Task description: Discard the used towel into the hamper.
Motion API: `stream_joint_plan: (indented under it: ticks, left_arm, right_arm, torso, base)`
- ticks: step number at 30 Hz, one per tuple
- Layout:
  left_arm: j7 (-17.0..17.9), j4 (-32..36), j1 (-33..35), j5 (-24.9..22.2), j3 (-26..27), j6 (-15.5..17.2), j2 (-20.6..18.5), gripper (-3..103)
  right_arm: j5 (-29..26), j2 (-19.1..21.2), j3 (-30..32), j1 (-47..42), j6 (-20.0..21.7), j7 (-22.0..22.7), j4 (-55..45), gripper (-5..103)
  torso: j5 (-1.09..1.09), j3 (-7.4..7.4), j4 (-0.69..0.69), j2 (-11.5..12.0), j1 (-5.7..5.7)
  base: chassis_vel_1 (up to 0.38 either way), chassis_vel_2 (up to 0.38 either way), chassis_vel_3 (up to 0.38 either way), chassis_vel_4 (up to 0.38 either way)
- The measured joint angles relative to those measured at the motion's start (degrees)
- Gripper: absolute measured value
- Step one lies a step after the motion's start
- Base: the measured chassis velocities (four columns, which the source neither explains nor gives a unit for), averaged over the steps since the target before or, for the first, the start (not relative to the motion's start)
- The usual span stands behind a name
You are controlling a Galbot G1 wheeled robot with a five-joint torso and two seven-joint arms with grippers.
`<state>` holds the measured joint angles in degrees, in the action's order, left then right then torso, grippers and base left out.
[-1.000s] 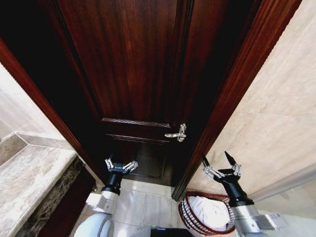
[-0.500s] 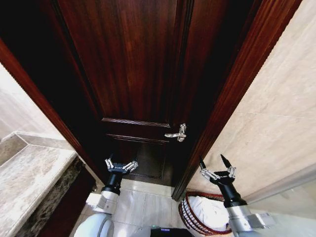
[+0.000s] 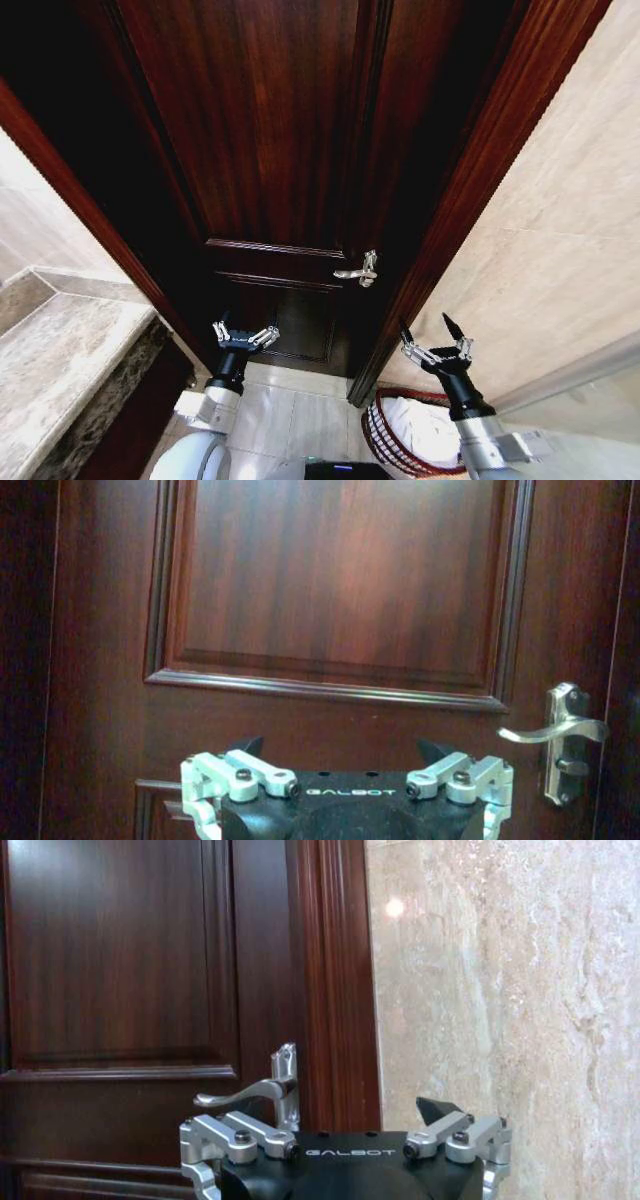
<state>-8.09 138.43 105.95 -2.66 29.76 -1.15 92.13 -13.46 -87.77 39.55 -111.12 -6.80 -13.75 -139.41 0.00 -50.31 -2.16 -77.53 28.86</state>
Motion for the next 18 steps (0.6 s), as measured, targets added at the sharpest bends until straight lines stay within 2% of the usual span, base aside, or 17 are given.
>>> stream_joint_plan:
  ticks: [18]
  left_arm:
    - [0.00, 0.00, 0.00, 0.00, 0.00, 0.00, 0.00, 100]
  right_arm:
    - [-0.24, 0.09, 0.12, 0.00, 0.20, 0.28, -0.10, 100]
  torso:
    - [0.00, 0.00, 0.00, 0.00, 0.00]
  base:
    - [0.000, 0.000, 0.000, 0.000]
